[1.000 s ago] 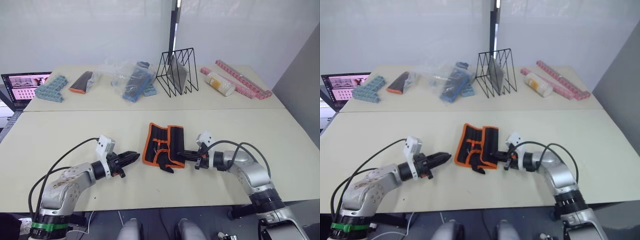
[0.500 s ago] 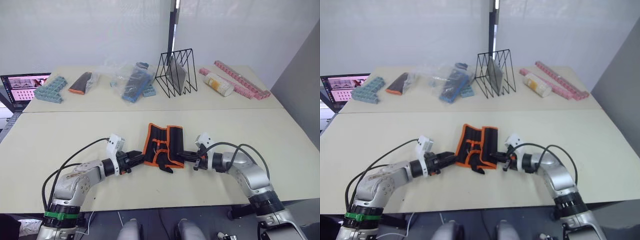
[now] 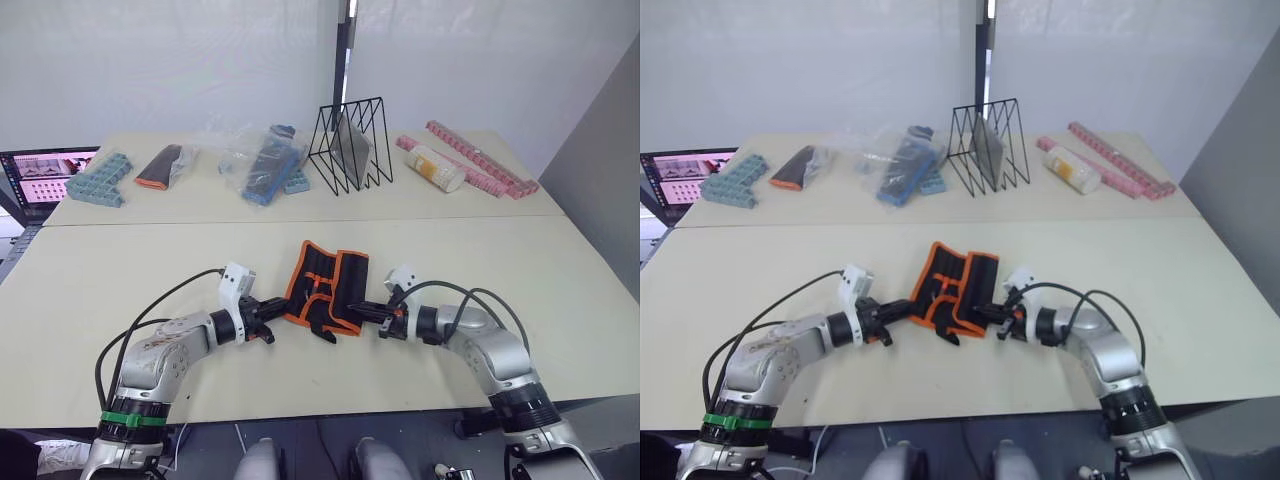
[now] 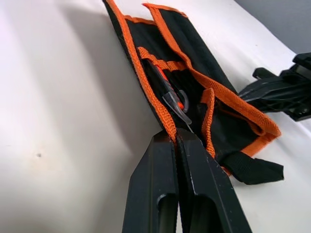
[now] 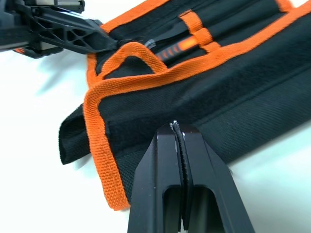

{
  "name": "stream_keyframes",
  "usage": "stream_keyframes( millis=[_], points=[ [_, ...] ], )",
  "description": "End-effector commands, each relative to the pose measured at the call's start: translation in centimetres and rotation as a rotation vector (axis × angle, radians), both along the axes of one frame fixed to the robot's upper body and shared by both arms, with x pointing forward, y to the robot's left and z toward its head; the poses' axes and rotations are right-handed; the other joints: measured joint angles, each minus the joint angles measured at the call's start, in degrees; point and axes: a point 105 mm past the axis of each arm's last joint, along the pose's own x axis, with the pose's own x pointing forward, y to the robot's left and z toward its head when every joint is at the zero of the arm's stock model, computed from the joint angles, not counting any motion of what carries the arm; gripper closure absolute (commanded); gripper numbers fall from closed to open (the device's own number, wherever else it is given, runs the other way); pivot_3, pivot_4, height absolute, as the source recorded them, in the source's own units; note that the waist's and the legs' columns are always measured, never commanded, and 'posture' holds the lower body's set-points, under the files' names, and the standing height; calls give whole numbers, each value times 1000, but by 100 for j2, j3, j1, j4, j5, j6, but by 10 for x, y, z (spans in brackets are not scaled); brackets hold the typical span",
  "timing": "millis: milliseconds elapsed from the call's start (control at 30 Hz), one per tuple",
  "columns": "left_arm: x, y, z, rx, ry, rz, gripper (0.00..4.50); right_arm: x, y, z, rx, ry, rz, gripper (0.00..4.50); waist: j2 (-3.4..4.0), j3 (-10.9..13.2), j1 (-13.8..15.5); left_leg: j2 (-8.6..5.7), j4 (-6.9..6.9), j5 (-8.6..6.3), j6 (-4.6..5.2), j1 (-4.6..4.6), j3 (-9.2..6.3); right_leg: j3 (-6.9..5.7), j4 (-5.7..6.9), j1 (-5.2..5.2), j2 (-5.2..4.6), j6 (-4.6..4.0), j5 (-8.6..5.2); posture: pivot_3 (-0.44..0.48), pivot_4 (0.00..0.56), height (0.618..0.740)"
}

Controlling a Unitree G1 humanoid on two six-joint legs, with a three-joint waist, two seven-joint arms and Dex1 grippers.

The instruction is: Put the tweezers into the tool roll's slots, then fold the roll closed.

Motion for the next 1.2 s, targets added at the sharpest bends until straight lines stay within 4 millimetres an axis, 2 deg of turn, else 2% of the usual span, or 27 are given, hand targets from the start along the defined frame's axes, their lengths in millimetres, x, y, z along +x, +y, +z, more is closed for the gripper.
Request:
stream_keyframes(
  millis=[33,133,300,467,867,1067,1200],
  points=[
    [5,2,23,17,-105,-31,4455,2,9,0,-7,10,-16,4500,0,0,-1,0,0,0,0,0,0,1,0,-1,0,0,0,0,150,685],
    [4,-2,26,34,-123,-75,4455,3,7,-9,-38,21,-39,4500,0,0,11,-1,0,0,0,-2,0,0,0,-3,-1,0,0,0,150,685],
    [-4,-24,34,45,-157,-209,4455,4,6,-20,-55,42,-69,4500,0,0,21,-3,0,0,0,-3,2,-1,-1,-1,-3,0,0,0,150,685],
    [-16,-43,20,99,-131,-328,4455,4,7,-26,-68,55,-82,4500,0,0,6,-3,0,0,0,5,3,0,-1,6,-1,1,0,0,150,685],
    [-12,-78,8,104,-124,-376,4455,3,7,-26,-68,58,-95,4500,0,-1,23,-13,0,0,0,11,8,0,-8,17,2,2,-1,0,150,685],
    [-9,-86,3,103,-109,-352,4455,4,7,-27,-67,58,-100,4500,0,-1,24,-14,0,0,0,19,5,1,-9,26,1,2,-1,0,150,685],
    [-15,-90,-19,146,-53,-354,4455,6,6,-24,-64,54,-107,4500,-2,-6,37,-17,0,0,0,30,6,1,-12,40,-1,3,-2,0,150,685]
  ],
)
